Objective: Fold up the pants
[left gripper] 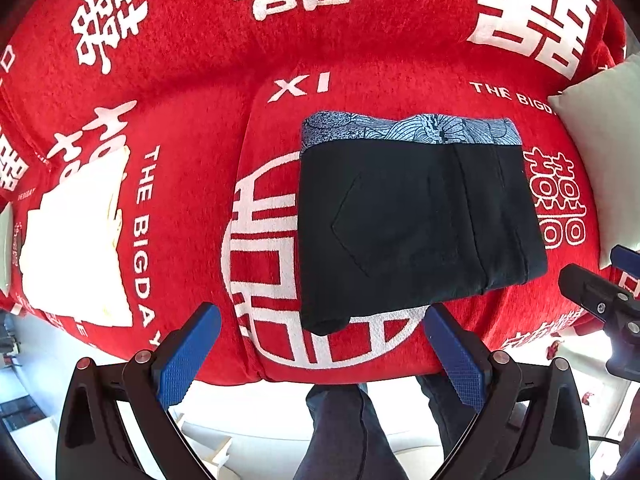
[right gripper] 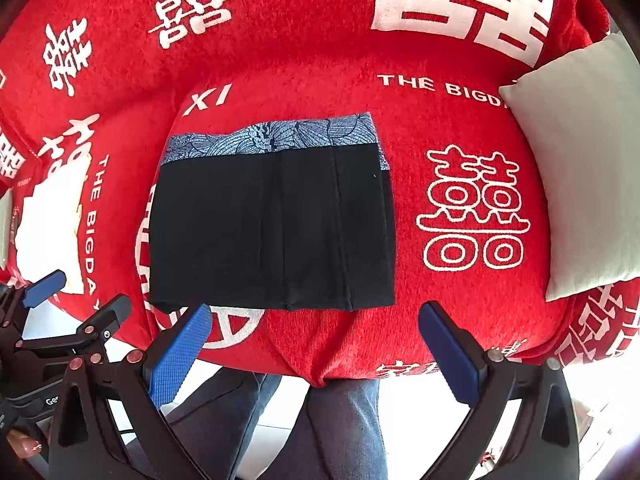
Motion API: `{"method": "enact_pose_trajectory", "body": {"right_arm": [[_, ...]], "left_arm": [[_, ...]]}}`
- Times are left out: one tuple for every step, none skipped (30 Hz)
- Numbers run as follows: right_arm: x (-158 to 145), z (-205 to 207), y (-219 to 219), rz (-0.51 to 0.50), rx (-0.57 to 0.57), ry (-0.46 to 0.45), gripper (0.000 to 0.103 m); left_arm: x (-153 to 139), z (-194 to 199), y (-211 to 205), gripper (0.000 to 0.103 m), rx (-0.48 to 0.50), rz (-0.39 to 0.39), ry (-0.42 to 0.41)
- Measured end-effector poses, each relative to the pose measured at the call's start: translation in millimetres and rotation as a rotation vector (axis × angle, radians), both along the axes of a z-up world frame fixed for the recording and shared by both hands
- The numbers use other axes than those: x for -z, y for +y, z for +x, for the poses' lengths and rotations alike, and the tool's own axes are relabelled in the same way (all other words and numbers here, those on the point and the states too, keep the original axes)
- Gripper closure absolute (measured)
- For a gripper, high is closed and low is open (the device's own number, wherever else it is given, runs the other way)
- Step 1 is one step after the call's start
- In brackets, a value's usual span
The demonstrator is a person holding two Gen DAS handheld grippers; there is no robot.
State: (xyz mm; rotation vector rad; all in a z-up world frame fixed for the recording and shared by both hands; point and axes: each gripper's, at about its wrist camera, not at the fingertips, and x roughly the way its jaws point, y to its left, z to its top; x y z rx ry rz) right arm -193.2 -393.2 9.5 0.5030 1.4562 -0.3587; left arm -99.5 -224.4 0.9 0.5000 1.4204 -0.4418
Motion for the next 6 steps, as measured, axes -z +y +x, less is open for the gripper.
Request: {"method": "enact_pose_trajectory", "body": {"right_arm": [[0.3, -0.1, -0.6, 0.0, 0.0, 0.0, 0.0], [0.6, -0.2, -0.9, 0.002, 0.0, 0.0, 0.0], [0.5, -0.1, -0.7, 0.002, 0.0, 0.0, 0.0], [0.6, 0.0, -0.8, 0.001, 0.001, 0.0, 0.0], [0.6, 0.1, -0.9, 0.001, 0.0, 0.0, 0.0], [0.9, -0.2, -1.2, 0.002, 0.001, -0.001, 0.0]], "left_arm": [[-0.5, -0.2, 0.2, 0.001, -0.002, -0.005, -0.006], [-1.1, -0.7, 0.3, 0.001, 0.0, -0.008, -0.012], [-2.0, -1.3, -0.1, 0.001, 0.008, -0.011, -0.018], [-2.3, -1.5, -0.4, 0.001, 0.012, -0.012, -0.019], [-2.6, -1.8, -0.9, 0.001, 0.015, -0.014, -0.02], [-3.0, -1.7, -1.3, 0.001, 0.016, -0.015, -0.02]]}}
